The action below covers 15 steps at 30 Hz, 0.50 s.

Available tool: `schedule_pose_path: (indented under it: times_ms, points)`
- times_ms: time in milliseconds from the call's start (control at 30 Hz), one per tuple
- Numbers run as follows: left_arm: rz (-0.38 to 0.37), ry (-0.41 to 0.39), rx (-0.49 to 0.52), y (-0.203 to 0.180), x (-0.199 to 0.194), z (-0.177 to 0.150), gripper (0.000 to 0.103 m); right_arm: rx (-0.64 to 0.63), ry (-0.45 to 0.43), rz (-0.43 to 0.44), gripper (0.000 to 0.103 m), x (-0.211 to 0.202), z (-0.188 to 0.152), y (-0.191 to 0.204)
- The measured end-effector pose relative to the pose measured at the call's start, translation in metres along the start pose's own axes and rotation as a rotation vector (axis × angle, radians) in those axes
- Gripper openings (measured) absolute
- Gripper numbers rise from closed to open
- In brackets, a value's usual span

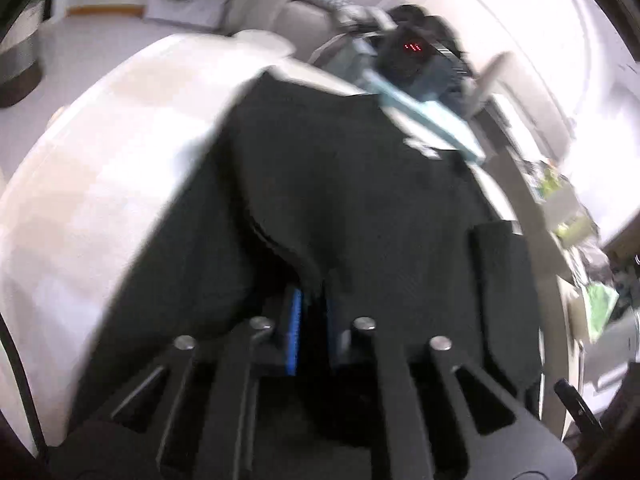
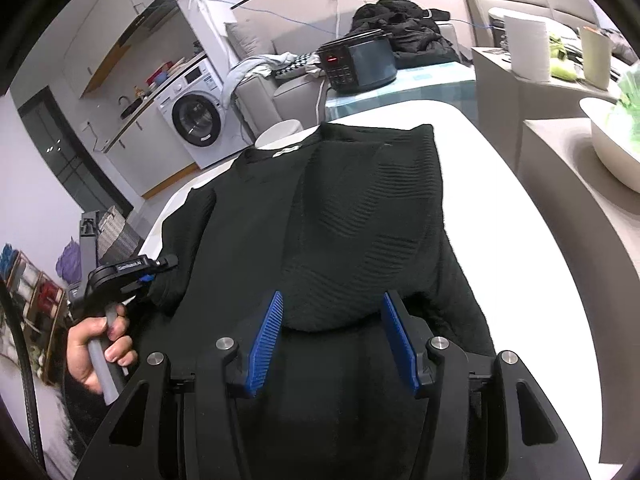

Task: Fold small clothes
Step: 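Grasp the opposite side edge of the sweater with the left tool, then fold the grasped side and sleeve inward over the back with the left tool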

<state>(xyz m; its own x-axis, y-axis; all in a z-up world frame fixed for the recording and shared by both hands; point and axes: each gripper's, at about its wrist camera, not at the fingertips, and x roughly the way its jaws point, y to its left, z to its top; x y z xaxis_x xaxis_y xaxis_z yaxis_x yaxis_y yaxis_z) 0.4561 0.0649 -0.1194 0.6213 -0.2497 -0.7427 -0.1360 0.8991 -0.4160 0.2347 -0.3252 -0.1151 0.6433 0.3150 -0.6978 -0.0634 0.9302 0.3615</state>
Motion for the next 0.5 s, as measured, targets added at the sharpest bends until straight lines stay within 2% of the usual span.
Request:
schedule_pose_path:
  times_ms: [33,100,167,233,267,367,467,500]
  points:
    - [-0.019,-0.026,0.065,-0.016,-0.003,-0.003,0.005,0.004,-0.002,-0.005,0.053,-0.001,0.000,-0.002]
    - [-0.122,-0.018,0.213,-0.058,-0.010,-0.012,0.006,0.008,-0.012,-0.015,0.053,-0.005,0.000,-0.005]
    - [-0.135,-0.016,0.275,-0.082,-0.012,-0.018,0.007,0.018,-0.016,-0.022,0.053,-0.007,0.000,-0.009]
    - [-0.161,0.011,0.291,-0.089,-0.014,-0.022,0.018,0.030,-0.015,-0.024,0.053,-0.007,0.000,-0.013]
    - [-0.171,0.020,0.285,-0.088,-0.016,-0.022,0.027,0.033,-0.013,-0.027,0.053,-0.007,-0.002,-0.013]
    - [-0.212,-0.018,0.275,-0.082,-0.031,-0.030,0.039,0.031,-0.006,-0.034,0.053,-0.006,-0.004,-0.015]
    - [-0.153,-0.024,0.255,-0.076,-0.037,-0.034,0.048,0.042,0.009,-0.034,0.053,-0.002,-0.006,-0.017]
    - [-0.150,-0.024,0.235,-0.070,-0.038,-0.035,0.049,0.042,0.016,-0.031,0.053,0.000,-0.007,-0.016]
